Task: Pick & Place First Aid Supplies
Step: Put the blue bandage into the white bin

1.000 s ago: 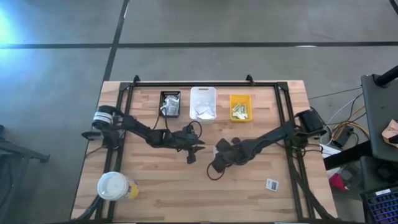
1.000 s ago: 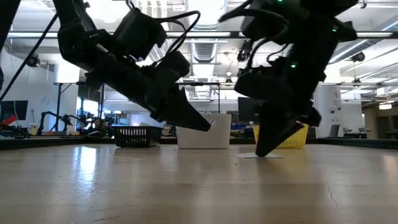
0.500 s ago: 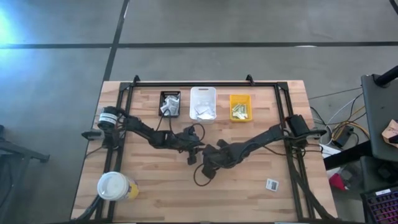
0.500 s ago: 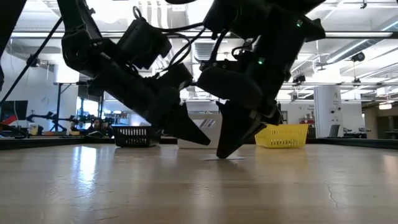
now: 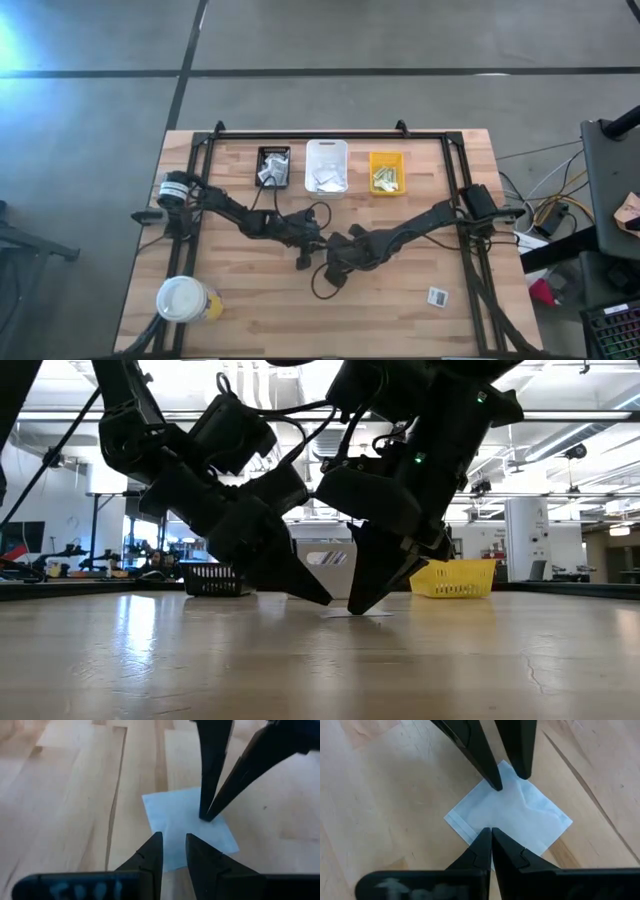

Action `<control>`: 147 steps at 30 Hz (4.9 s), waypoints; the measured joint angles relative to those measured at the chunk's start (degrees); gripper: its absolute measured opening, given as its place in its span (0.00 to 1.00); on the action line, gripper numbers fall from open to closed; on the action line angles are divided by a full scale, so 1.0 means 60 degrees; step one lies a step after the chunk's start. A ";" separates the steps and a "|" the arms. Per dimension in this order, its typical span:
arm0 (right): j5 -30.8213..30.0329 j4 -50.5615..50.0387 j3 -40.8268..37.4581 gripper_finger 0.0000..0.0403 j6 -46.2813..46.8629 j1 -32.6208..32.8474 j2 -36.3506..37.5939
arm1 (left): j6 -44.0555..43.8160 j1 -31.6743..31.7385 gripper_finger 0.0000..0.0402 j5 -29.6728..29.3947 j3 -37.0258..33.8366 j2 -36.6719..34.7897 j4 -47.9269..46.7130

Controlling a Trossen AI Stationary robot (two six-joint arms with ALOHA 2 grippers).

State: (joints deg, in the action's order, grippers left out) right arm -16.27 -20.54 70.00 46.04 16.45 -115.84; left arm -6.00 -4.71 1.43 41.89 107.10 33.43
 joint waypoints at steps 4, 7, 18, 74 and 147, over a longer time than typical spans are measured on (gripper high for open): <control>-0.0004 0.0005 0.0000 0.03 0.0000 0.0000 0.0038 | -0.0007 0.0003 0.17 -0.0184 -0.0001 0.0016 -0.0347; 0.0000 0.0005 -0.0004 0.03 -0.0010 0.0000 0.0077 | -0.0056 0.0026 0.16 -0.0331 0.0011 0.0012 -0.0546; 0.0047 -0.0250 -0.0023 0.03 -0.0669 0.0033 0.0822 | -0.0280 0.0036 0.14 -0.0412 0.0015 -0.0002 -0.0833; -0.2900 0.1382 -0.1129 0.23 -1.1524 0.1086 0.0106 | -0.1057 0.0044 0.13 -0.0175 -0.0010 0.0020 -0.1064; -0.3832 0.0571 -0.0725 0.02 -0.6966 -0.1993 0.3152 | -0.0948 0.0000 0.13 -0.2004 -0.0484 -0.4002 -0.4941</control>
State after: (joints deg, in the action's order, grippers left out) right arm -39.26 -17.12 65.65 4.25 4.49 -96.92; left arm -11.68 -4.71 -10.59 38.98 83.09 3.78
